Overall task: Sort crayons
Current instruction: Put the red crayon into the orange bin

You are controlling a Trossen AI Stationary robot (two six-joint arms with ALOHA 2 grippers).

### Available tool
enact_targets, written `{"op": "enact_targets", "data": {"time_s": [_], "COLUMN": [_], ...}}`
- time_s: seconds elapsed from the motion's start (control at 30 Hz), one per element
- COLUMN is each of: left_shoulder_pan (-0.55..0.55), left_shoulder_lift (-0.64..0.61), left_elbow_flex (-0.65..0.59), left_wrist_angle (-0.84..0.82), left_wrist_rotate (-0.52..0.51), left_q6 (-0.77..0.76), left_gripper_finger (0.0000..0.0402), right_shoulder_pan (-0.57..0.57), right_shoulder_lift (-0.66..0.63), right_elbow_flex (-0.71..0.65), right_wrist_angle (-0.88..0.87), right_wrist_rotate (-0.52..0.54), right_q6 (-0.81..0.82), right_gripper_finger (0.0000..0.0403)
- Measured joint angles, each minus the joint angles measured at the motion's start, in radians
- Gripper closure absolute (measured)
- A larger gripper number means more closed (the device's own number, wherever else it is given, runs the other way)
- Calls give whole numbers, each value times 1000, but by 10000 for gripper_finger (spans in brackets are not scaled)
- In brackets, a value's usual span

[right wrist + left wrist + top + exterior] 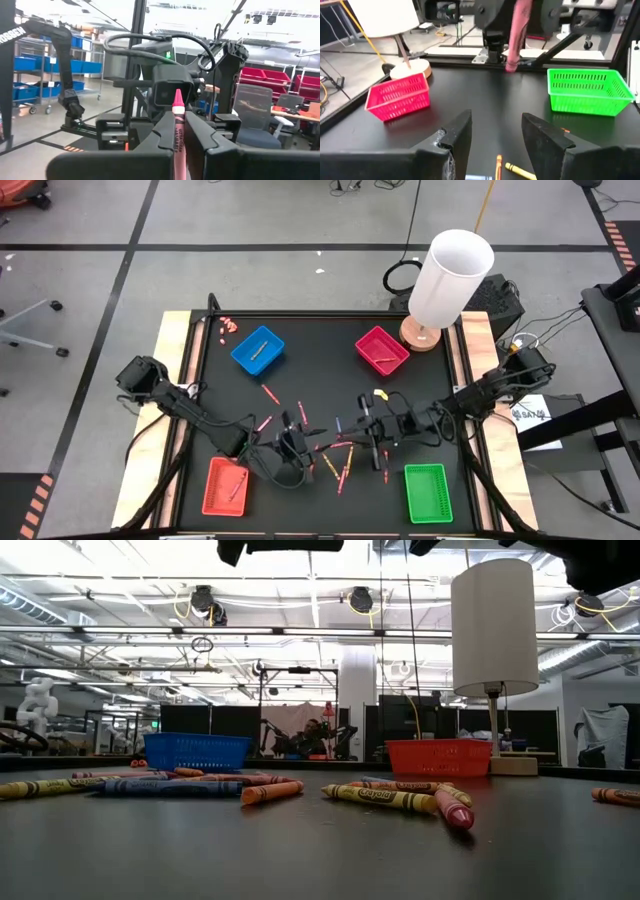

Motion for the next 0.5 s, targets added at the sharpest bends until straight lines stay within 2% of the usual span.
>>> {"op": "enact_targets", "data": {"time_s": [0.1, 0.27, 0.5], "left_shoulder_pan": [13, 54, 110], "left_shoulder_lift": [0, 11, 58], "left_elbow_flex": [0, 0, 0], "left_wrist_angle": [25, 109, 151], "left_wrist_rotate": [1, 105, 152], "left_q6": [1, -1, -1], "left_gripper_finger": [228, 228, 228], "right_shoulder_pan": [-9, -28, -46], "right_shoulder_lift": [0, 0, 0], "right_elbow_flex": [0, 0, 0], "right_wrist_angle": [0, -1, -1], "right_wrist_rotate": [0, 3, 4], "right_q6": [-7, -14, -15], "right_gripper_finger": [399, 399, 399]}}
